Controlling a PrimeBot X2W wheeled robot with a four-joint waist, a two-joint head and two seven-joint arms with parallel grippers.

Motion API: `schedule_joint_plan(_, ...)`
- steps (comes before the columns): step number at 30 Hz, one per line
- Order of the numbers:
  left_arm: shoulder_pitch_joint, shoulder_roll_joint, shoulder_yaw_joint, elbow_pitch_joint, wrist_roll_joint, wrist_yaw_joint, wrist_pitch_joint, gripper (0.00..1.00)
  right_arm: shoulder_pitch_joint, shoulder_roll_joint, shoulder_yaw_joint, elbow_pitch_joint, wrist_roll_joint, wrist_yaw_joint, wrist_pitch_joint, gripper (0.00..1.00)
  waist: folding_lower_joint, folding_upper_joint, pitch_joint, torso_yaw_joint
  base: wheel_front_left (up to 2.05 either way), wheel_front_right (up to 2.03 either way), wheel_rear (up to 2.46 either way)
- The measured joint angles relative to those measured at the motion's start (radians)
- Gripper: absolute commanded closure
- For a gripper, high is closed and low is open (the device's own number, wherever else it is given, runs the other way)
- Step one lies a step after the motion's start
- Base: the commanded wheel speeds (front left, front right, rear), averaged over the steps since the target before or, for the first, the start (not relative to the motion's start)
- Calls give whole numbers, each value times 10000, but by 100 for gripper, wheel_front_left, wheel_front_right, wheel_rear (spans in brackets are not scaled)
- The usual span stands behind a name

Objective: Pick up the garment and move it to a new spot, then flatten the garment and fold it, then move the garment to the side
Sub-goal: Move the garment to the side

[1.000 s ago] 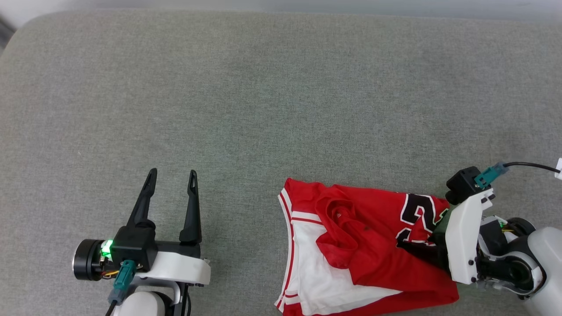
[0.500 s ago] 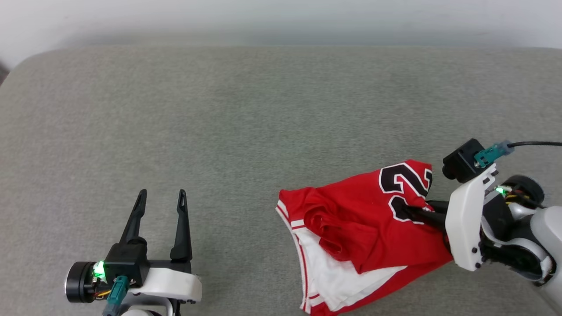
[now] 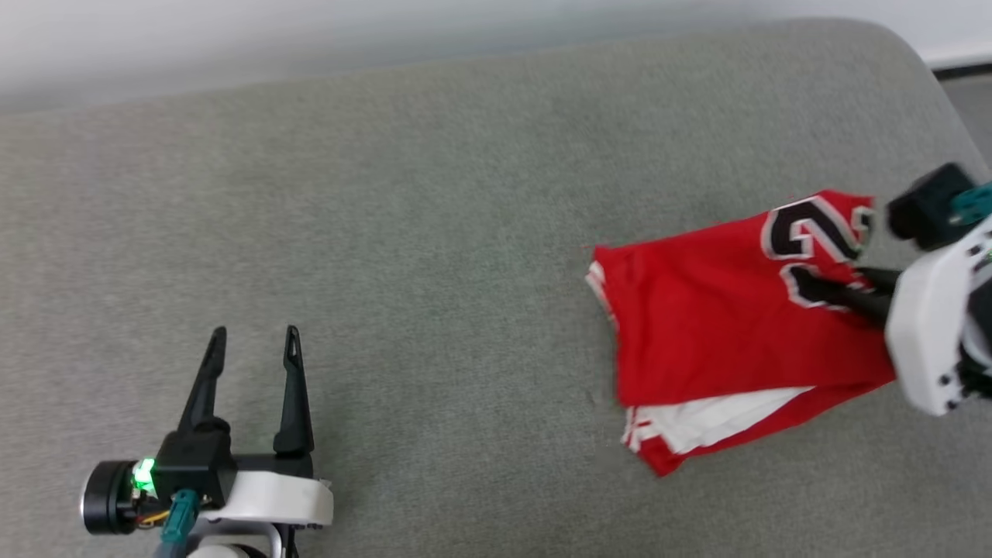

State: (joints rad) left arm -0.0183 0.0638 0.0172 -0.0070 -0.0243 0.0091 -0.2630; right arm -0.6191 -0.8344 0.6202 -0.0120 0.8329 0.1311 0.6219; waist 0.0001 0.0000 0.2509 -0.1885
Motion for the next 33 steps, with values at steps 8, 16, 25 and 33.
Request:
schedule_joint_plan(8, -747, 359, 17, -416, 173, -90, 0, 0, -622, -830, -1227, 1661, -713, 2, -510, 100, 0, 0, 1253, -525, 0, 0, 0)
schedule_joint_plan(16, -1447, 663, 201, -780, 199, -81, 0, 0, -1392, -696, -2512, 3712, -1902, 4, -773, 100, 1, 0, 2621, -683, 0, 0, 0)
schedule_joint_plan(25, -1783, 802, 163, -1106, 199, -90, -12, 0, -1810, 12, -4107, 5338, -3476, 4, -1206, 100, 0, 0, 3456, -481, 0, 0, 0)
schedule_joint_plan(33, -1639, 616, 127, -988, 113, 42, -2, 0, -1781, 782, -4872, 5864, -5022, 4, -1768, 0, 0, 0, 2918, -410, 0, 0, 0)
